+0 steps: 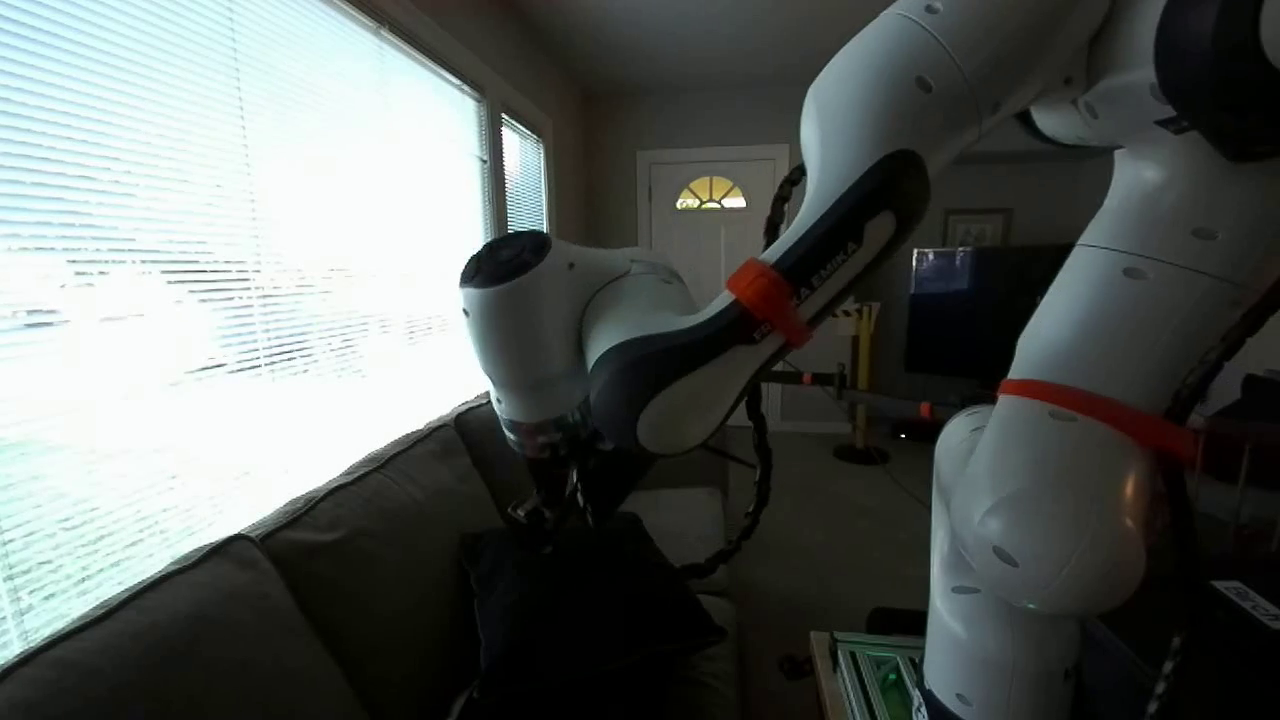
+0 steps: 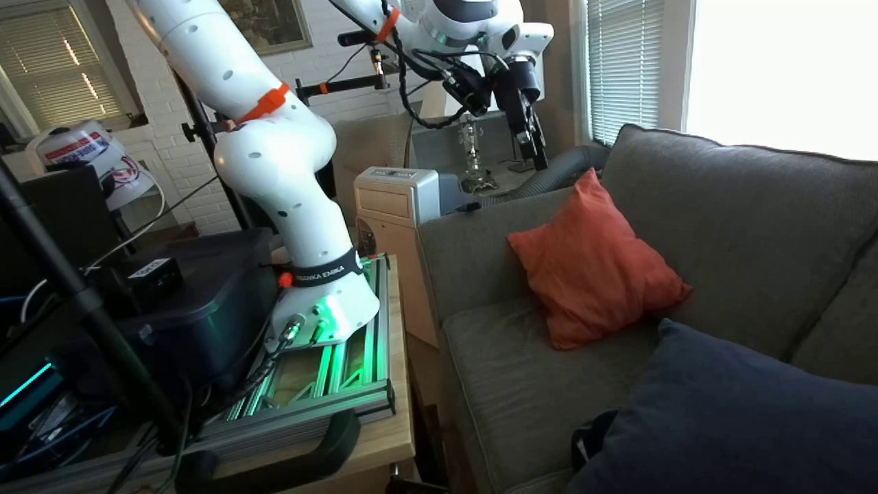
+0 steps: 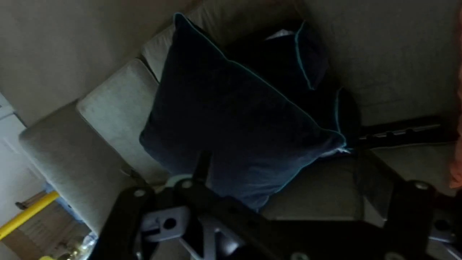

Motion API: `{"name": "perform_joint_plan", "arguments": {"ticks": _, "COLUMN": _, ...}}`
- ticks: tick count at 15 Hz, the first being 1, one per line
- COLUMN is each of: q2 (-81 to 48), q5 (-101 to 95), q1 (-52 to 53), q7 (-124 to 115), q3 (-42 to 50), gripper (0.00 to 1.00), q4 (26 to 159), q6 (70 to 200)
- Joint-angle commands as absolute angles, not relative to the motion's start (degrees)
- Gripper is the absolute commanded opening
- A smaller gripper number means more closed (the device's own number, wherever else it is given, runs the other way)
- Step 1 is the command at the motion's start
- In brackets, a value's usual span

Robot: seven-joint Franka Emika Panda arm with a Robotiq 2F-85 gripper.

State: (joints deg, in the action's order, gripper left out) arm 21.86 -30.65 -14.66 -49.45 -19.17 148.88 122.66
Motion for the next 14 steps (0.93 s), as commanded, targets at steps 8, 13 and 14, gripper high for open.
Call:
{"name": "perform_joint_plan", "arguments": {"ticks": 8, "q2": 3.61, "q5": -29.07, "q1": -7.13, "q7": -48.2, "q3": -5.96, "gripper": 1.0, "q4": 142.27, "q6": 125.61}}
{"name": "perform_joint_plan", "arguments": {"ticks": 13, "q2": 4.21, "q5": -29.56, "q1": -5.78, "q7": -48.84, "q3": -4.59, "gripper": 1.0, "q4": 142.63, "q6": 124.84}}
{"name": "perform_joint_plan", "arguments": {"ticks": 14, "q2": 2.25, "q5": -33.07, "q1": -5.52, "q7": -54.37, "q3": -5.36, "gripper": 1.0, "q4": 140.4, "q6": 118.01}}
